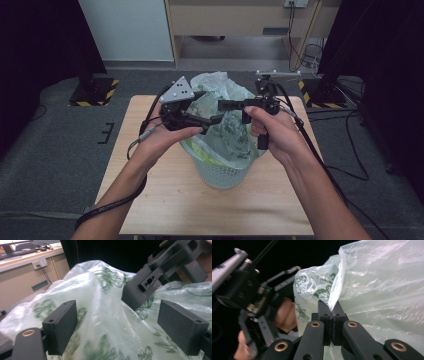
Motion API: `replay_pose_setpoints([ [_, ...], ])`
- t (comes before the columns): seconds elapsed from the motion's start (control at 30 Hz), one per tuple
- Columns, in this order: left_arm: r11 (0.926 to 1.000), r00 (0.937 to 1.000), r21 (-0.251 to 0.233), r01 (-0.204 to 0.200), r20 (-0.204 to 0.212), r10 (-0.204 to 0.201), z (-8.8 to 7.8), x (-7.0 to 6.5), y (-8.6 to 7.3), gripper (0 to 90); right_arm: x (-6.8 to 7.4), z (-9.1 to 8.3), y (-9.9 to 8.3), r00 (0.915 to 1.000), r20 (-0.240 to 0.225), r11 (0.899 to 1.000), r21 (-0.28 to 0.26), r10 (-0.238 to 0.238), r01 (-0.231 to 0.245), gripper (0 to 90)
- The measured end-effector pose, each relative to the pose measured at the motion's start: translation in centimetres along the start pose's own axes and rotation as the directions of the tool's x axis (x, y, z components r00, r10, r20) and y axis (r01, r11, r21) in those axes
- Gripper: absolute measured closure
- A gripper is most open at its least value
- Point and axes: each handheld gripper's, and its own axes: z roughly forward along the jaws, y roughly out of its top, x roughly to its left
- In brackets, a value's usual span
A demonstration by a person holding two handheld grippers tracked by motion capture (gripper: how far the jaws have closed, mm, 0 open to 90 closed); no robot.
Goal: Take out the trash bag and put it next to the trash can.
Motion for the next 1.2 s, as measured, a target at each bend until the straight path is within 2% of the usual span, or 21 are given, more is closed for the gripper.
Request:
replay_pose_setpoints([
  [0.17,0.9996,0.9996,0.003,-0.027,-0.002,0.027,0.6,-0.3,0.3,15.2,0.4,-0.4,0.3,0.9991,-0.038,1.0,-0.011,0.019,-0.02,89.9],
  [0.33,0.9989,0.999,0.009,-0.046,-0.001,0.046,1.0,-0.5,0.5,16.6,0.9,-0.3,0.3,0.9942,-0.097,0.999,-0.003,0.048,-0.049,90.0],
  [0.4,0.9981,0.9981,0.01,-0.061,-0.003,0.061,1.2,-0.6,0.5,19.8,1.0,-0.2,0.4,0.9908,-0.123,0.998,-0.004,0.057,-0.058,90.0],
  [0.5,0.9947,0.9949,0.023,-0.101,-0.004,0.101,1.3,-0.8,0.5,29.7,1.2,-0.1,0.5,0.9864,-0.15,0.998,-0.006,0.068,-0.07,90.0],
  [0.57,0.9919,0.9928,0.042,-0.12,0.002,0.12,1.3,-1.0,0.5,43.9,1.4,-0.1,0.4,0.9863,-0.154,0.998,-0.005,0.059,-0.061,89.9],
  [0.6,0.9898,0.9911,0.051,-0.133,-0.002,0.133,1.2,-1.1,0.5,48.8,1.5,-0.1,0.4,0.9875,-0.149,0.999,-0.009,0.051,-0.053,89.9],
  [0.63,0.9886,0.99,0.053,-0.141,0.0,0.141,1.2,-1.1,0.5,58.1,1.6,-0.1,0.4,0.9887,-0.144,0.999,-0.008,0.043,-0.044,89.9],
  [0.73,0.9904,0.9921,0.057,-0.126,0.011,0.125,1.3,-1.1,0.6,78.8,1.7,-0.1,0.4,0.9922,-0.124,1.0,-0.015,0.016,-0.018,89.0],
  [0.8,0.9915,0.9937,0.066,-0.112,0.01,0.111,1.3,-1.1,0.5,86.5,1.8,-0.3,0.4,0.9949,-0.101,1.0,-0.022,-0.006,0.003,84.1],
  [0.93,0.9944,0.9964,0.064,-0.083,-0.007,0.084,1.1,-0.7,0.6,89.2,1.9,-1.0,0.4,0.9963,-0.03,0.995,-0.066,-0.08,0.078,66.9],
  [1.0,0.9962,0.9974,0.052,-0.07,-0.014,0.071,0.9,-0.5,0.6,89.3,1.8,-1.5,0.3,0.993,0.016,0.99,-0.081,-0.117,0.118,57.4],
  [1.2,0.9976,0.9975,0.036,-0.06,-0.036,0.061,0.5,-0.2,1.1,89.3,1.3,-2.3,-0.2,0.9814,0.077,0.976,-0.12,-0.176,0.184,42.6],
])
